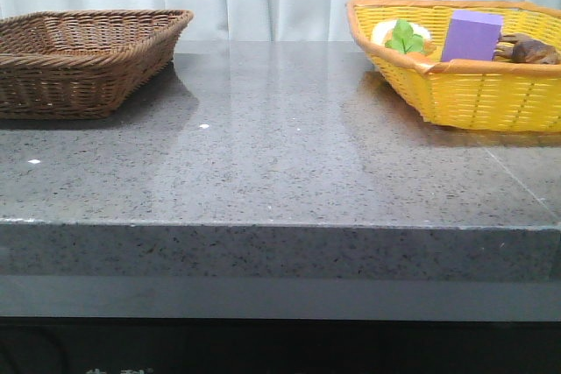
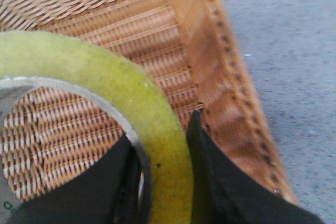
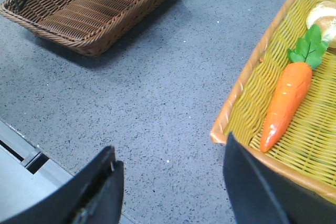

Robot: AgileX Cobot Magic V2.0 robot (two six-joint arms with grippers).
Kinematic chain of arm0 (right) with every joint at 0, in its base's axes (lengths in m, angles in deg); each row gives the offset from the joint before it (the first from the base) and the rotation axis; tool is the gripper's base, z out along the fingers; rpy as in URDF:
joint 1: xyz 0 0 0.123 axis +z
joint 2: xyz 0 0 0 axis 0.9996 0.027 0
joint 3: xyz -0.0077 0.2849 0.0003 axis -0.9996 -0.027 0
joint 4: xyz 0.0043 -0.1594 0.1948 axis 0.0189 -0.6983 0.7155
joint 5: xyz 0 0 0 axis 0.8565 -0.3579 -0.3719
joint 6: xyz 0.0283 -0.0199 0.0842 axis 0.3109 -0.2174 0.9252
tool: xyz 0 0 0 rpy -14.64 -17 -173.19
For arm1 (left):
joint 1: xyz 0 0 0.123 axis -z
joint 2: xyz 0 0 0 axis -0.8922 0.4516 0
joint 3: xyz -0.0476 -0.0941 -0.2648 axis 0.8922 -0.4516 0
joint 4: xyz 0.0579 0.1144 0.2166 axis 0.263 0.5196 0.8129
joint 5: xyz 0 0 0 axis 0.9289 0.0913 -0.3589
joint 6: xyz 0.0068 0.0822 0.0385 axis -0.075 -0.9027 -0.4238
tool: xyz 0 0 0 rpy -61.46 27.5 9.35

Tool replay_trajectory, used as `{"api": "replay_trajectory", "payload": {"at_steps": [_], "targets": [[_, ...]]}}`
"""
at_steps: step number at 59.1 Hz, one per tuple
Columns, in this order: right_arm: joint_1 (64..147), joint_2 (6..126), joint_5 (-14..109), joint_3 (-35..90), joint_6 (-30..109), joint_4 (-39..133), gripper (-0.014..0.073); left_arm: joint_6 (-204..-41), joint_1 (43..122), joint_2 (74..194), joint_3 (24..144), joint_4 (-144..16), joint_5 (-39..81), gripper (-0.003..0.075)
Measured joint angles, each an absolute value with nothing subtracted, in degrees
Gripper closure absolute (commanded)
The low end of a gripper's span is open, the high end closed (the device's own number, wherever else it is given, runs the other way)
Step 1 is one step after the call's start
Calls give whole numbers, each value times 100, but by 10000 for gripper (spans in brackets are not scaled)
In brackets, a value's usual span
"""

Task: Transfer tape with both arms
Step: 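Carry the tape roll with the left gripper into the brown basket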

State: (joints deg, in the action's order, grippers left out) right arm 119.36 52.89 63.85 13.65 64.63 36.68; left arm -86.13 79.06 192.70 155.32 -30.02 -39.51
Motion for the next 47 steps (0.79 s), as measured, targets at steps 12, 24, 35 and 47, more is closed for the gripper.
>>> {"api": "replay_trajectory", "payload": {"at_steps": [12, 24, 35, 47], "targets": [[11936, 5289, 6385, 1365, 6463, 3668, 147, -8613, 7669, 19545, 15532, -3054, -3951, 625], [11936, 5289, 6385, 1365, 6463, 3668, 147, -8613, 7633, 19983, 15532, -3071, -3941, 625], [11936, 5289, 6385, 1365, 6463, 3668, 147, -8613, 7633, 20254, 15503, -3082, -3919, 541], [11936, 5289, 6385, 1365, 6463, 3668, 147, -8613, 7633, 20264, 15452, -3106, -3862, 355]]}}
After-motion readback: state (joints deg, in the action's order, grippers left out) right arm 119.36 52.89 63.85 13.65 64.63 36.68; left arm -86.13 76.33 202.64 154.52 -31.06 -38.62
